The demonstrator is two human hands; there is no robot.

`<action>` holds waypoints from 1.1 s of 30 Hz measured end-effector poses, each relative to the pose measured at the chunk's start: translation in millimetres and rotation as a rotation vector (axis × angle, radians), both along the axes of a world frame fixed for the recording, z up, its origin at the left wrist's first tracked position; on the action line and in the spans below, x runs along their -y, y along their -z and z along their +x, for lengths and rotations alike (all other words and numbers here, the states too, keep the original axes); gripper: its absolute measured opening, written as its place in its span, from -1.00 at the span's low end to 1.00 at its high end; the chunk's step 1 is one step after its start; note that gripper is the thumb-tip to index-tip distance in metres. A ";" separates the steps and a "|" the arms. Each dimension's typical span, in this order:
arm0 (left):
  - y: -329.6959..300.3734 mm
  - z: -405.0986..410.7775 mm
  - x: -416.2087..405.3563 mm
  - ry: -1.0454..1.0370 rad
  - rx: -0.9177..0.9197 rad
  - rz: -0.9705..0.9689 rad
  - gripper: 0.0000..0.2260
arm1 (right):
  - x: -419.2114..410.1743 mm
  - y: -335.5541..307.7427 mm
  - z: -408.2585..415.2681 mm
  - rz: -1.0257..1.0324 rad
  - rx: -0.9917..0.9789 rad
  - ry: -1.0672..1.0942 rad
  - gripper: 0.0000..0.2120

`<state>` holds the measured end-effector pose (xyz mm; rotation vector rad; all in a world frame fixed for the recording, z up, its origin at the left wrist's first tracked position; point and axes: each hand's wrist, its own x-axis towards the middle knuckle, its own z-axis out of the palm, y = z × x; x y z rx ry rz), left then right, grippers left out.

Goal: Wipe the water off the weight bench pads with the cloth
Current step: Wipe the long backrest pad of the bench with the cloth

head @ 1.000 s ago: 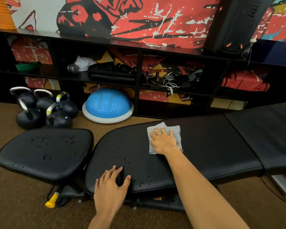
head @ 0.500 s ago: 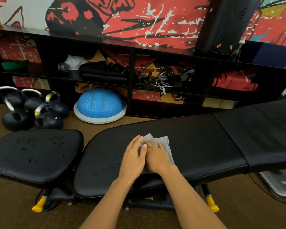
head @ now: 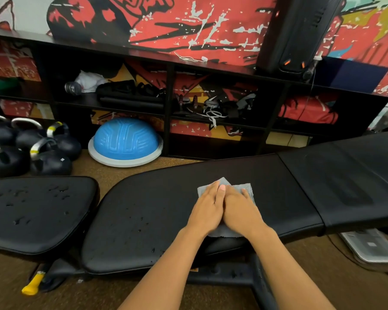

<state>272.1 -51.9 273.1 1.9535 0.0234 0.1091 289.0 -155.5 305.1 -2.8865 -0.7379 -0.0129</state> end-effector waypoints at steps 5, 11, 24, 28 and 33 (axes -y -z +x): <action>3.1 17.1 -10.5 0.094 -0.076 0.325 -0.44 | 25.3 -15.2 11.0 0.124 0.225 0.212 -0.67; 12.5 52.4 -28.0 0.089 -0.161 0.592 -0.28 | 44.4 -19.2 7.1 -0.020 0.157 0.309 -0.63; 30.7 89.6 -103.6 -0.004 -0.305 0.629 -0.35 | 48.9 -14.7 -5.3 -0.181 0.065 0.256 -0.50; 38.8 88.4 -129.6 -0.058 -0.323 0.628 -0.36 | 48.9 -13.6 -6.2 -0.200 0.079 0.258 -0.50; 55.3 67.7 -157.2 -0.116 -0.358 0.614 -0.35 | 48.9 -13.0 -6.3 -0.193 0.083 0.260 -0.50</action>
